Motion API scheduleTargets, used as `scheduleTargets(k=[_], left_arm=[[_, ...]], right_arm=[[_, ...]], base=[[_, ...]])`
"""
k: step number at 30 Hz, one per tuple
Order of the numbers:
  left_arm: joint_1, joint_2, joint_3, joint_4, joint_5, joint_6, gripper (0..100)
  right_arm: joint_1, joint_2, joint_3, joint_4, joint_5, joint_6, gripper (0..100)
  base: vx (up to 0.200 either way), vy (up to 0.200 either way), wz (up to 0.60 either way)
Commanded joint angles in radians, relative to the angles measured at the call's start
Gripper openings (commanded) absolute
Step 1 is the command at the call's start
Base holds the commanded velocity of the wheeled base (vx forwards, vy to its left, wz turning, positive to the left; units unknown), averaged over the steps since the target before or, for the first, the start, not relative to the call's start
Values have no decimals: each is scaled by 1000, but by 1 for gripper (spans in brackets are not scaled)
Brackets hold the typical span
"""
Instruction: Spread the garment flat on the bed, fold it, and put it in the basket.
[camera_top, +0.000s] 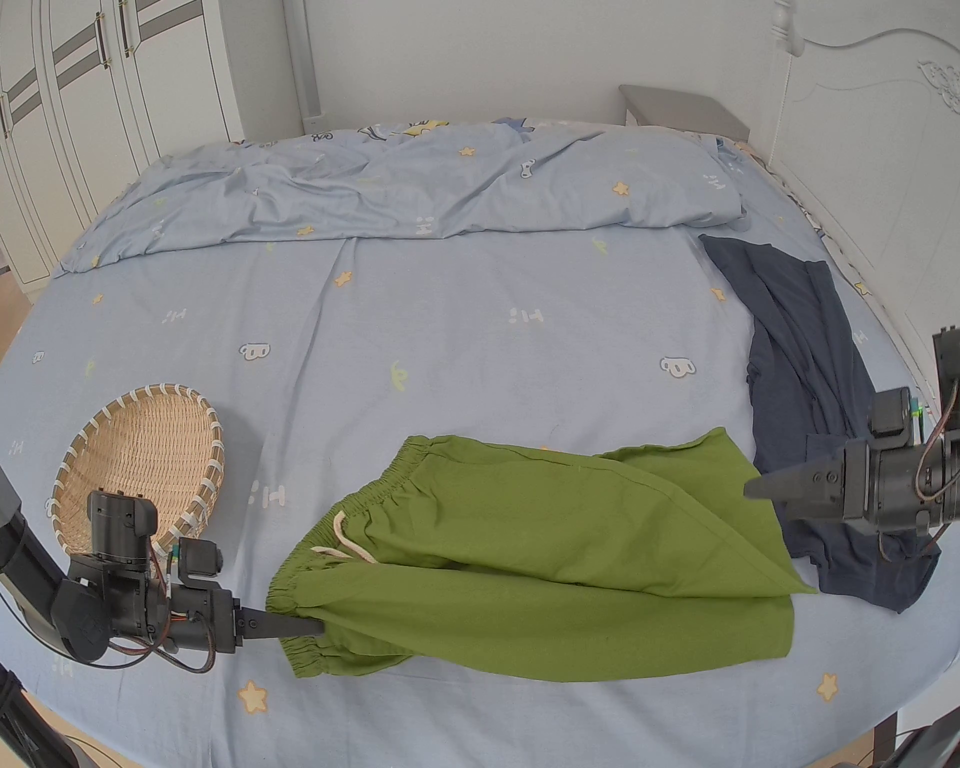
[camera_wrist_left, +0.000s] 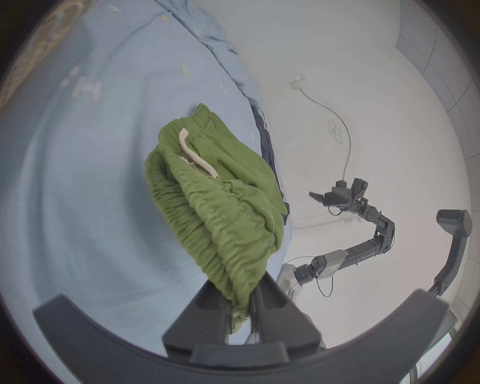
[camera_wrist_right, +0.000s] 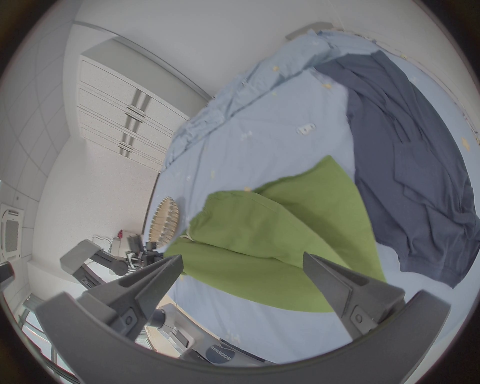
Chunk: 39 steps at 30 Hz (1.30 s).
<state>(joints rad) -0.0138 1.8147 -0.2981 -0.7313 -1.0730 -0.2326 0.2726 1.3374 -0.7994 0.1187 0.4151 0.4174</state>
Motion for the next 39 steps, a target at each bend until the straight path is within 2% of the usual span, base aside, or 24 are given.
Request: scheduleTargets(k=[1,8,9,11,14,21,26,33,39], left_arm=[[81,-38,48,13,-12,36,0],[98,-32,59,12,-12,62,0],[98,-32,59,12,-12,62,0],[94,-34,56,10,-12,64,0],[89,-32,51,10,-12,62,0],[86,-18,48,4,-13,64,0],[87,-18,47,3,-13,64,0],[84,-5,37,0,-13,64,0],[86,2,33,-2,-13,64,0]], right_arm=[[-69,45,111,-2,5,-52,100],[-269,86,230,2,125,-216,100],[-269,86,230,2,125,-216,100],[-325,141,278,7,148,-304,100],[-358,178,318,4,162,-358,100],[-363,256,358,-10,212,-379,100],[-363,339,381,-94,255,-379,100],[-362,414,420,-197,291,-379,100],[-358,451,420,-206,300,-381,100]], base=[[0,0,0],[0,0,0],[0,0,0],[0,0,0],[0,0,0],[0,0,0],[0,0,0],[0,0,0],[0,0,0]])
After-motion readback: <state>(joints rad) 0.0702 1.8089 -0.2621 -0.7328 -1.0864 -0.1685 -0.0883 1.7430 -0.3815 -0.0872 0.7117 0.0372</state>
